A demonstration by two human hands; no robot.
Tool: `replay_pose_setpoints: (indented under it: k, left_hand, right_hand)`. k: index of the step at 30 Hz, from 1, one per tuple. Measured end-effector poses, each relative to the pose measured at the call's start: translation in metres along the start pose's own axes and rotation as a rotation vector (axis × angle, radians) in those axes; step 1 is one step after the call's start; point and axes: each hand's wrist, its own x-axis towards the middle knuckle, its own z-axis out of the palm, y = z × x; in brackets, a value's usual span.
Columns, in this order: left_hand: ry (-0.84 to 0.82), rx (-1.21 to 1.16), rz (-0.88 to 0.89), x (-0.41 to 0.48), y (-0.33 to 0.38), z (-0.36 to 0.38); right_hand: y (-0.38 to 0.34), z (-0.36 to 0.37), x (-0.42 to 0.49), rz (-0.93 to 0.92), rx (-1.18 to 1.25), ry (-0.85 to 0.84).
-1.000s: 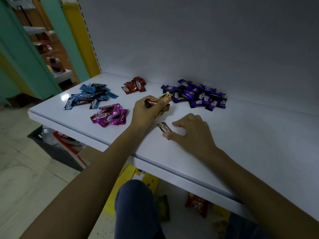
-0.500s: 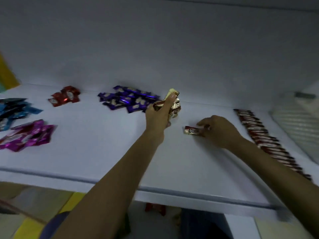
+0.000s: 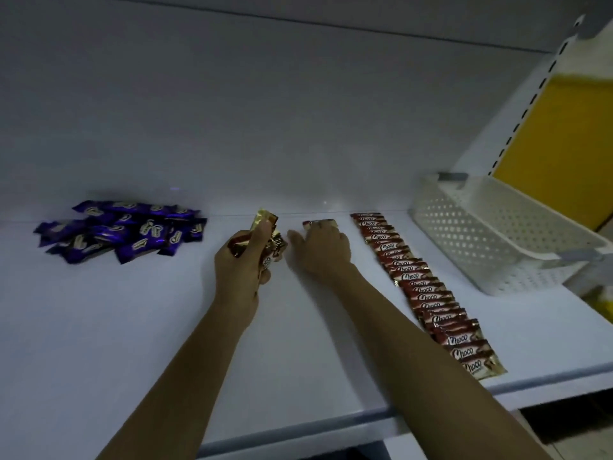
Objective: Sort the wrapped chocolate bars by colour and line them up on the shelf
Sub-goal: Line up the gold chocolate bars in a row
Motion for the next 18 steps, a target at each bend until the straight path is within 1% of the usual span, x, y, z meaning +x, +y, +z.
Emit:
replay_pose_setpoints:
  k: [3, 10, 15, 16, 17, 18]
  left_hand:
    - [-0.012, 0.011, -0.004, 0.003, -0.001, 0.0]
    - [-0.059, 0.045, 0.029, 0.006, -0.003, 0.0]
    - [-0.061, 0.053, 0.047, 0.006, -0.004, 0.002]
    - [-0.057, 0.052, 0.05, 0.006, -0.004, 0.003]
    - [-0.051, 0.051, 0.054, 0.005, -0.005, 0.003]
    - [-0.044, 0.051, 0.056, 0.006, -0.005, 0.004]
  right_hand:
    - [0.006, 0.005, 0.018, 0.076, 0.039, 0.039]
    - [0.014, 0.009, 0.027, 0.097, -0.002, 0.147]
    - [0.022, 0.013, 0.03, 0.104, 0.028, 0.136]
    - [0.022, 0.011, 0.028, 0.098, 0.054, 0.161]
    - [0.02, 0.008, 0.025, 0.076, 0.134, 0.203]
    - [0.016, 0.0, 0.022, 0.048, 0.317, 0.234]
